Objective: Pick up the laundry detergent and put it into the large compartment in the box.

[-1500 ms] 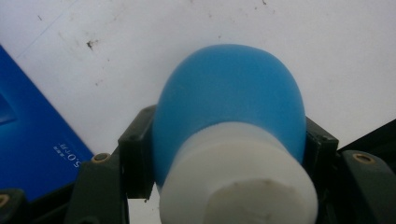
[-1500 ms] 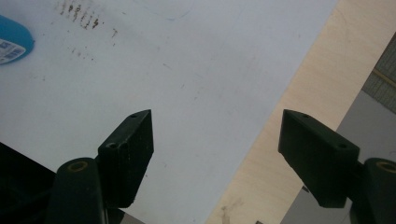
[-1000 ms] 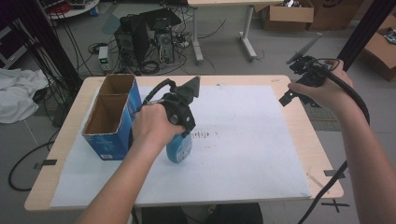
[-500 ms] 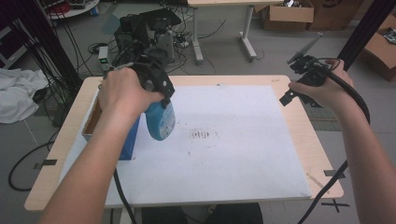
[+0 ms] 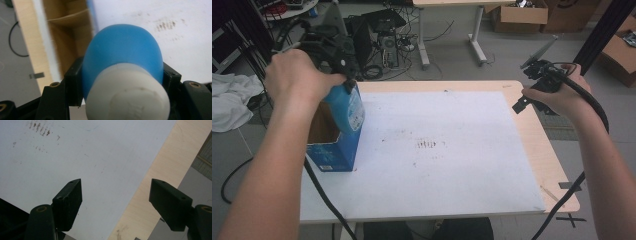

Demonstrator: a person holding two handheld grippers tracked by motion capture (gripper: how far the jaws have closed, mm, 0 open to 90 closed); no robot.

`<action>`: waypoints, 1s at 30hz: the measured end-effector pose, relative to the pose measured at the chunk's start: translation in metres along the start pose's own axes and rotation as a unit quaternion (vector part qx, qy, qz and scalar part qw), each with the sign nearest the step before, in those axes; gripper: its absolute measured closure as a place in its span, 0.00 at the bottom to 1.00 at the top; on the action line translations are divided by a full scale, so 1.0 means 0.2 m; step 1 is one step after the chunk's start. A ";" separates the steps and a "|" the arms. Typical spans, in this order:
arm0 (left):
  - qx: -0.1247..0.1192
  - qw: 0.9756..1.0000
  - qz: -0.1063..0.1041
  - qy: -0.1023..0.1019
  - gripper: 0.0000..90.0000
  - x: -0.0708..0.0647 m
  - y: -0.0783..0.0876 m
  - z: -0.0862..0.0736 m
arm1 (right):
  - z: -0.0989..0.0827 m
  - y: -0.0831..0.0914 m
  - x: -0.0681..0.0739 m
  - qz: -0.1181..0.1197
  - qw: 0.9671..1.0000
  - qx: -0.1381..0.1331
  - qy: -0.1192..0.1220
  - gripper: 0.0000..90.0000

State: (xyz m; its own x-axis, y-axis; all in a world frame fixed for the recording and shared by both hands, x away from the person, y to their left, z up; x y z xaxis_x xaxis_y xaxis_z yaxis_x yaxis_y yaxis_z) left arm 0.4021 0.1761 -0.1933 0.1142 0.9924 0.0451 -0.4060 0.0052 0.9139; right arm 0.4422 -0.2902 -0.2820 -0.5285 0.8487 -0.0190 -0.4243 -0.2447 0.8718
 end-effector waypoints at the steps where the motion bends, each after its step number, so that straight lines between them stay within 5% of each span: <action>1: -0.001 1.000 0.003 0.005 0.42 0.02 0.00 0.00 | 0.00 0.00 0.00 0.000 1.000 0.000 0.001 0.30; 12: -0.003 0.997 0.030 0.073 0.42 0.25 -0.02 0.00 | -0.01 0.00 -0.01 -0.004 1.000 0.004 0.004 0.30; 30: 0.000 0.995 0.035 0.098 0.42 0.34 -0.18 -0.03 | -0.02 0.00 -0.03 -0.008 1.000 0.008 0.004 0.30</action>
State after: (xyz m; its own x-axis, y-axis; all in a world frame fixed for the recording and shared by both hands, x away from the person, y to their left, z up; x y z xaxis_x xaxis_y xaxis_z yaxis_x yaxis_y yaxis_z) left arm 0.4188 0.2442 -0.2250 -0.0933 0.9952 0.0286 -0.4061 -0.0643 0.9116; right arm 0.4427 -0.2962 -0.2839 -0.5268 0.8492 -0.0367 -0.4208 -0.2230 0.8793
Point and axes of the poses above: each handheld gripper's, and its own axes: y roughly backward along the jaws, z roughly out of its top, x roughly to its left, the point moved 9 cm from there along -y, roughly forward along the jaws, and after that the axes turned 13 degrees about -x, right-handed, at the moved point
